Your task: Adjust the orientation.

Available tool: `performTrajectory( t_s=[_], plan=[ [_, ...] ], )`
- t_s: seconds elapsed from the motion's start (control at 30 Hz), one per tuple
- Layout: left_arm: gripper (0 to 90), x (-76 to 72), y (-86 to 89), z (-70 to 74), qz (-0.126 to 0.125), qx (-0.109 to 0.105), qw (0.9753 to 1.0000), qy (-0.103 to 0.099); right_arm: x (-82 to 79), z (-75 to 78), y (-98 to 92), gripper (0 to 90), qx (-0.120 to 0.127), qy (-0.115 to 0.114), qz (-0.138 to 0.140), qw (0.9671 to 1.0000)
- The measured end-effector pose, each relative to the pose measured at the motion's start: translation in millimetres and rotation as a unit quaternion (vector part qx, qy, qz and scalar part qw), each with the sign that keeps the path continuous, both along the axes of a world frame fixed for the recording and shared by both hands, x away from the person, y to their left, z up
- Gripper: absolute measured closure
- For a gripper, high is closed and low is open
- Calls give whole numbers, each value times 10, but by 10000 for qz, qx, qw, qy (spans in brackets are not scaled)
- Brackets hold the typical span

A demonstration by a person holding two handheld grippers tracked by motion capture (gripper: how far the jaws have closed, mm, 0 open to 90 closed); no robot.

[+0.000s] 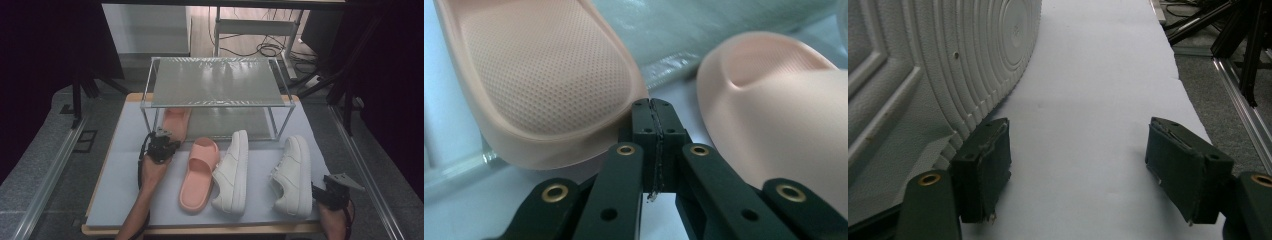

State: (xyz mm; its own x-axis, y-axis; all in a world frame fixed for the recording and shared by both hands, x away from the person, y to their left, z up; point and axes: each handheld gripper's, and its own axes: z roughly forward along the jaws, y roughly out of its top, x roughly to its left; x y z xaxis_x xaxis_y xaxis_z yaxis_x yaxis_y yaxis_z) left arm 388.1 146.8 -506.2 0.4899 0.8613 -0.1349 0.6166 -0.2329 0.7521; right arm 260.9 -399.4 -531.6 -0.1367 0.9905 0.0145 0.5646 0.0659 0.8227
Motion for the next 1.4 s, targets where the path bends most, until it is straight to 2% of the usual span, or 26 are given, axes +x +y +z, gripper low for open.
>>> performTrajectory(
  t_s=[0.2,0.4,0.47,0.6,0.67,0.77,0.97,1.03,1.27,1.33,1.4],
  plan=[
    [897,116,-29,-11,43,40,10000,16,-1,0,-1,267,8,-1,1,10000],
    [897,228,-55,-36,170,167,9997,63,-2,0,-4,267,15,4,7,10000],
    [897,264,-62,-57,216,142,9996,64,-3,1,-5,267,17,6,8,10000],
    [897,279,-60,-78,259,71,9996,35,-2,0,-4,267,18,1,5,10000],
    [896,265,-63,-78,252,161,9996,4,-2,-1,-4,267,21,-2,7,10000],
    [896,224,-50,-72,264,130,9996,-45,-3,-1,-5,267,26,-3,7,10000],
    [839,90,-3,-32,197,167,9996,-111,-3,-1,-6,267,29,-2,8,10000],
    [825,-8,32,-12,170,184,9996,-137,-3,-1,-4,266,19,-3,7,10000],
    [773,-212,84,61,150,118,9996,-197,-3,0,-4,267,16,3,4,10000],
    [763,-319,119,86,143,129,9997,-161,-3,1,-3,266,16,6,7,10000],
    [760,-355,130,95,128,110,9998,-137,-2,0,-1,266,18,-2,-2,10000]
  ],
)
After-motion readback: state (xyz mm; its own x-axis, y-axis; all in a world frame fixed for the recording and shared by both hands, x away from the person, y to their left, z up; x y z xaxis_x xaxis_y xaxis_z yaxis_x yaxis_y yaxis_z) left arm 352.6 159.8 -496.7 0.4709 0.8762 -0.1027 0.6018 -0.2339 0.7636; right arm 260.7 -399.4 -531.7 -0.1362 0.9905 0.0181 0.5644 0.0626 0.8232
